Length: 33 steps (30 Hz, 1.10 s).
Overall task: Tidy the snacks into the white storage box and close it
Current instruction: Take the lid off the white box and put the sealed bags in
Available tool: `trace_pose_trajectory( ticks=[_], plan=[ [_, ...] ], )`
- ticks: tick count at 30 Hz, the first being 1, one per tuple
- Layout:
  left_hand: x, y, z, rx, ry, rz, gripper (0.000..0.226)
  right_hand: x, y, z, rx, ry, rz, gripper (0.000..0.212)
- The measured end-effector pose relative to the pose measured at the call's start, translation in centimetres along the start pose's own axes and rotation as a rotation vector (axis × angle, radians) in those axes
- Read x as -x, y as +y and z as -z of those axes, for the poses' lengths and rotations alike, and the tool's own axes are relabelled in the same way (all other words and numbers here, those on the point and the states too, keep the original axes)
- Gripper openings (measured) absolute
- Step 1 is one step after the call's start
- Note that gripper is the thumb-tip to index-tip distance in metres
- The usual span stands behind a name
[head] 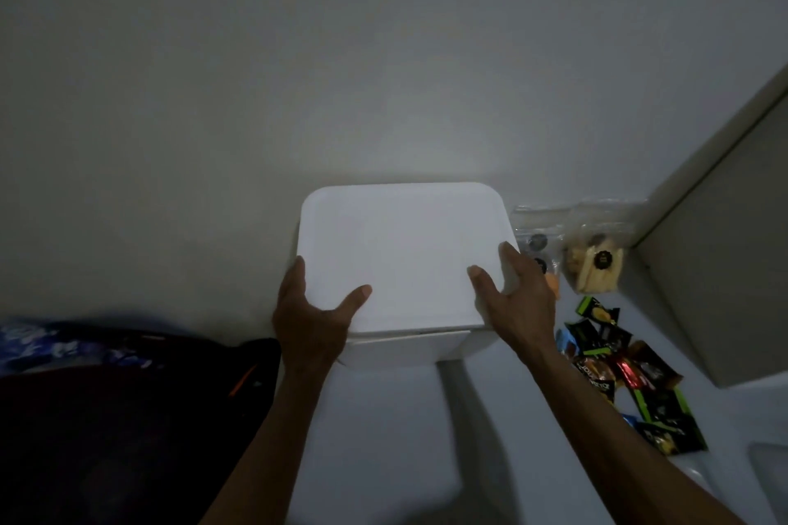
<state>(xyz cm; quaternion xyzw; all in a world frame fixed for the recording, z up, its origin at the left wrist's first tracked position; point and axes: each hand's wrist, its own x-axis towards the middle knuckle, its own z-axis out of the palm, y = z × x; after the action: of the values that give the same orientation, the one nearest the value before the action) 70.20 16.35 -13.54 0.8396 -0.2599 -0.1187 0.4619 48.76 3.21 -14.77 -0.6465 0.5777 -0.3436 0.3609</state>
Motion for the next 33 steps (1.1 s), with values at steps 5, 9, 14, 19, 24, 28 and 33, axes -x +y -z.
trace_pose_trajectory(
  ticks=[5,9,14,19,24,28,33],
  plan=[
    [3.6,0.1,2.3,0.098,0.011,-0.025,0.104,3.2,-1.8,2.4,0.089,0.023,0.041,0.069],
    [7.3,-0.4,5.0,0.143,-0.015,-0.022,0.102,7.6,-2.3,4.4,0.127,0.02,0.054,0.07],
    [13.3,-2.4,9.5,0.103,-0.056,-0.038,0.102,15.6,-2.3,6.9,0.128,0.032,0.081,0.065],
    [21.0,-5.4,12.9,0.152,-0.06,-0.071,0.101,24.4,0.4,9.4,0.124,0.04,0.032,0.066],
    [27.3,-9.4,13.5,0.131,-0.064,-0.066,0.101,30.4,4.5,10.5,0.131,-0.02,-0.066,0.065],
    [28.8,-12.3,12.4,0.015,-0.155,0.041,0.101,32.1,8.0,9.3,0.129,-0.07,-0.153,0.067],
    [27.4,-15.4,9.7,-0.086,-0.236,0.152,0.098,30.7,11.8,6.3,0.116,-0.108,-0.216,0.066]
  ],
)
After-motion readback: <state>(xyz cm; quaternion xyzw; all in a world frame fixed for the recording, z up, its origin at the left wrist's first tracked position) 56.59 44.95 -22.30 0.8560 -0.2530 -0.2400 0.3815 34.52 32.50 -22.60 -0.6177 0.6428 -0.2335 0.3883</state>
